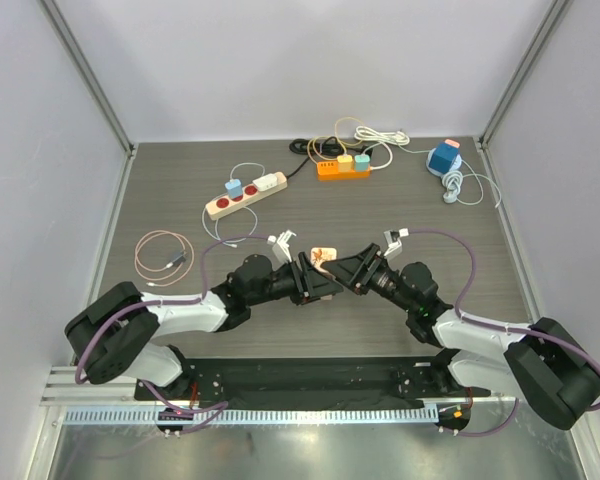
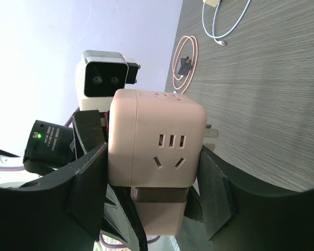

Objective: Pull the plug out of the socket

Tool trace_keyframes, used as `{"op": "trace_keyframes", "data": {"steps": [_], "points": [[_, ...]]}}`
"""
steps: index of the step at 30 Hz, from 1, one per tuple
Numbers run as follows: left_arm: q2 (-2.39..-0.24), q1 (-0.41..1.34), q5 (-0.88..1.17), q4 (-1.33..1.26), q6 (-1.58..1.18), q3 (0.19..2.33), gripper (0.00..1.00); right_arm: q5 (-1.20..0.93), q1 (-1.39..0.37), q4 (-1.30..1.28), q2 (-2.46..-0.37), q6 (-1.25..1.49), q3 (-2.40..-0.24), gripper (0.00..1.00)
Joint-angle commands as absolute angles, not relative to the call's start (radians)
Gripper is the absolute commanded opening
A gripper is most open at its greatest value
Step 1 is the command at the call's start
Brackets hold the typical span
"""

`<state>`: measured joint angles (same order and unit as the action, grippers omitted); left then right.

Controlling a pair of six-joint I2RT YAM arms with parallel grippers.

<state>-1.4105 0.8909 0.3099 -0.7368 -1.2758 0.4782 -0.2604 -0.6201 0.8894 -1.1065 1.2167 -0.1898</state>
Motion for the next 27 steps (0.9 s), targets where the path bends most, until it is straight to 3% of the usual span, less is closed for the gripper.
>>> {"op": "trace_keyframes", "data": {"steps": [1, 8, 16, 27], "points": [[-1.385, 0.894, 0.324, -0.798, -1.27, 0.463, 0.0, -0.126, -0.617, 0.991, -1.089, 1.239, -0.202, 0.01], [-1.316, 0.9, 0.302, -0.808, -1.279, 0.385, 0.0, -0.043, -0.566, 1.023, -1.204, 1.177, -0.302, 0.01], [-1.169, 0.902, 0.261, -0.608, -1.213, 0.362, 0.0, -0.046, -0.508, 1.097, -1.408, 1.172, -0.39, 0.01], [-1.019, 0.9, 0.204, -0.433, -1.144, 0.331, 0.0, -0.123, -0.394, 1.189, -1.502, 1.265, -0.405, 0.01]]}}
